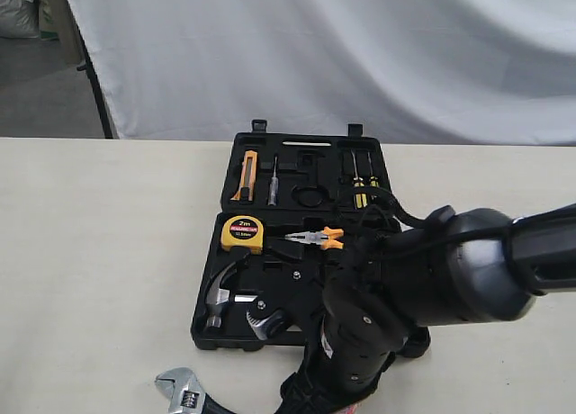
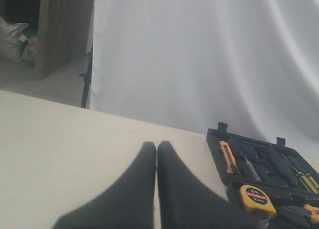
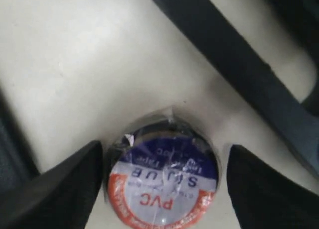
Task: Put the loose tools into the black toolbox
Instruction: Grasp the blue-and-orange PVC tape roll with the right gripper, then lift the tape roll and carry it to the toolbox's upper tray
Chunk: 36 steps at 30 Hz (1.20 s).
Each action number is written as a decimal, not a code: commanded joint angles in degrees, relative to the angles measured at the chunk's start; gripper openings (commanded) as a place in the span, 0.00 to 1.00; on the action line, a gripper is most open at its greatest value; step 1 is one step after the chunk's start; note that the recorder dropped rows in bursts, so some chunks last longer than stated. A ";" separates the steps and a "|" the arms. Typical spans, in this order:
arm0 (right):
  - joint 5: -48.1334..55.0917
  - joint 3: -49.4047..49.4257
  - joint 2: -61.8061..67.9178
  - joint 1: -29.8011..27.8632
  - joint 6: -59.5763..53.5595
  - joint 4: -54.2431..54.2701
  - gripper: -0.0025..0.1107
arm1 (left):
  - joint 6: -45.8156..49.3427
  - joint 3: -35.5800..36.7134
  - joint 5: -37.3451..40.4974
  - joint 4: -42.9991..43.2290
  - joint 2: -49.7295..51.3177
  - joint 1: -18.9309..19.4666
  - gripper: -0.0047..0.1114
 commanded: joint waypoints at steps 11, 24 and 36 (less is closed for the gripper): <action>-1.13 0.06 -1.54 -0.13 -0.70 -0.94 0.02 | -0.27 -0.15 -0.41 0.25 -0.18 1.45 0.05; -5.15 -1.19 -13.55 -0.13 -1.98 -8.17 0.02 | -0.27 -0.15 -0.41 0.25 -0.18 1.45 0.05; -9.43 -5.93 -12.84 -1.31 27.79 -43.66 0.02 | -0.27 -0.15 -0.41 0.25 -0.18 1.45 0.05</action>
